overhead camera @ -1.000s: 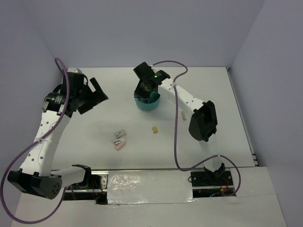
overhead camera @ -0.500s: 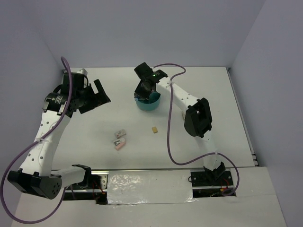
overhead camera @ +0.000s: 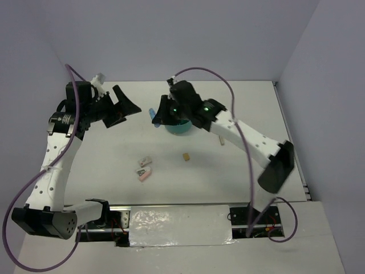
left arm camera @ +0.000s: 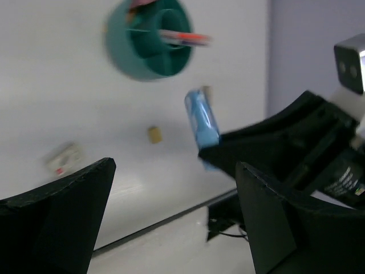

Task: Sort the stationery into containers
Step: Place the stationery in the storage box.

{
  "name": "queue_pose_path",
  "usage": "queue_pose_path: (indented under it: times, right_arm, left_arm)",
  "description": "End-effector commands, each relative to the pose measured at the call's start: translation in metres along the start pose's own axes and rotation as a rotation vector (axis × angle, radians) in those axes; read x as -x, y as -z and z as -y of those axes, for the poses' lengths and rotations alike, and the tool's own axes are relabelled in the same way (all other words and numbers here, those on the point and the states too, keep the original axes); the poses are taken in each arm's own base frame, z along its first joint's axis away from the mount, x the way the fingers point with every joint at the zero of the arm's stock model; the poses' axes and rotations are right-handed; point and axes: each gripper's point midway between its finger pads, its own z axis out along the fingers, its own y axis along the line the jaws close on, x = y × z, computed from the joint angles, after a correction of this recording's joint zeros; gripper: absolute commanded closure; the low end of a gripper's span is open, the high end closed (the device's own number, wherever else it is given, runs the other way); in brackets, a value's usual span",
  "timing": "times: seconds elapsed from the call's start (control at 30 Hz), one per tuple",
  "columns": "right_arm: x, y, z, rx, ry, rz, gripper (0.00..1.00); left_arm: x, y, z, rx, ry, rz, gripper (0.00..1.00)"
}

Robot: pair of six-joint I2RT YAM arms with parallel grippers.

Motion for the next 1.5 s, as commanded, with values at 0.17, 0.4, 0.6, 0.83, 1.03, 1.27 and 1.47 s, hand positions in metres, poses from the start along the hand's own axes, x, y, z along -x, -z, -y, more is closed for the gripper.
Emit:
queue_pose_path:
  times: [0.17, 0.4, 0.6, 0.83, 1.03, 1.27, 1.47]
  right_arm:
    - [-0.022, 0.130, -0.083, 0.721, 0.448, 0.081, 1.00]
    - [-0.016, 0.157, -0.101, 0.868, 0.446, 0.129, 1.00]
    - [-0.002, 0.166, -0.104, 0.883, 0.431, 0.160, 1.00]
    - [0.012, 0.162, -0.086, 0.782, 0.395, 0.205, 1.00]
    - [0.008, 0.167, -0.089, 0.809, 0.423, 0.185, 1.00]
    - [0.004, 0.163, -0.084, 0.807, 0.426, 0.157, 1.00]
    - [0.015, 0.162, -0.068, 0.791, 0.366, 0.188, 0.48]
  left_arm:
    - [-0.007, 0.033, 0.119, -0.733, -0.093, -0.102, 0.01]
    - [-0.023, 0.076, 0.153, -1.091, -0.127, -0.104, 0.04]
    - [-0.030, 0.088, 0.155, -1.154, -0.126, -0.125, 0.17]
    - [-0.029, 0.076, 0.152, -1.064, -0.155, -0.119, 0.27]
    - [-0.027, 0.062, 0.150, -0.986, -0.191, -0.124, 0.42]
    - [-0.026, 0.055, 0.151, -0.955, -0.210, -0.133, 0.65]
    - [-0.021, 0.042, 0.148, -0.896, -0.224, -0.122, 1.00]
